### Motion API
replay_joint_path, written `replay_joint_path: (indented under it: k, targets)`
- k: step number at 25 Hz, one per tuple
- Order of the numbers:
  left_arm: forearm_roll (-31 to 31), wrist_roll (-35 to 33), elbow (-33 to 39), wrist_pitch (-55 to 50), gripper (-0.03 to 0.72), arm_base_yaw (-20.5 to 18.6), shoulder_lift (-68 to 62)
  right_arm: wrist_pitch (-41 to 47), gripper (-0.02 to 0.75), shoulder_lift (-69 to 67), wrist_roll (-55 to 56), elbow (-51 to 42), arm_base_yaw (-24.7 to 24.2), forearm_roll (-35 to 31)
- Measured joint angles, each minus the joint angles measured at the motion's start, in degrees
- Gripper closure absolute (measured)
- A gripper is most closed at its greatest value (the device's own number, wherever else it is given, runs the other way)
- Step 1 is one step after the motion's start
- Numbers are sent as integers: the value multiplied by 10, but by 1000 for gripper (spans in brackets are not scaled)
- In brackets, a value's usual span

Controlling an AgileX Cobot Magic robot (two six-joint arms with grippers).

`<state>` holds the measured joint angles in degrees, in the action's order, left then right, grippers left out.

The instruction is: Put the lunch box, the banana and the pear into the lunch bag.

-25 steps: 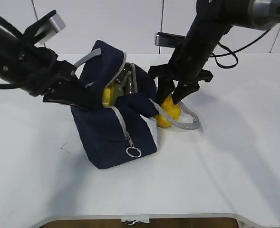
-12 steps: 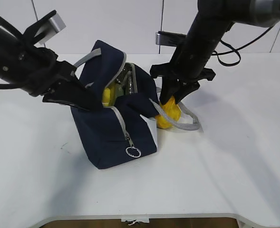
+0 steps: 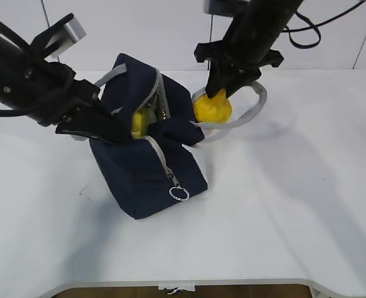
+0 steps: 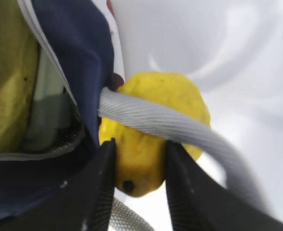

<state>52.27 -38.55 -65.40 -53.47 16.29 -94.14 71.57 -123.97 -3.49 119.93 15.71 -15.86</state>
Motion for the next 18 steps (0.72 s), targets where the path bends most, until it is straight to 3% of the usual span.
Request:
replay_joint_path:
  k: [18]
  targets:
    - [-1, 0, 0, 0, 675, 0, 0, 0, 489, 13, 4, -15, 0, -43]
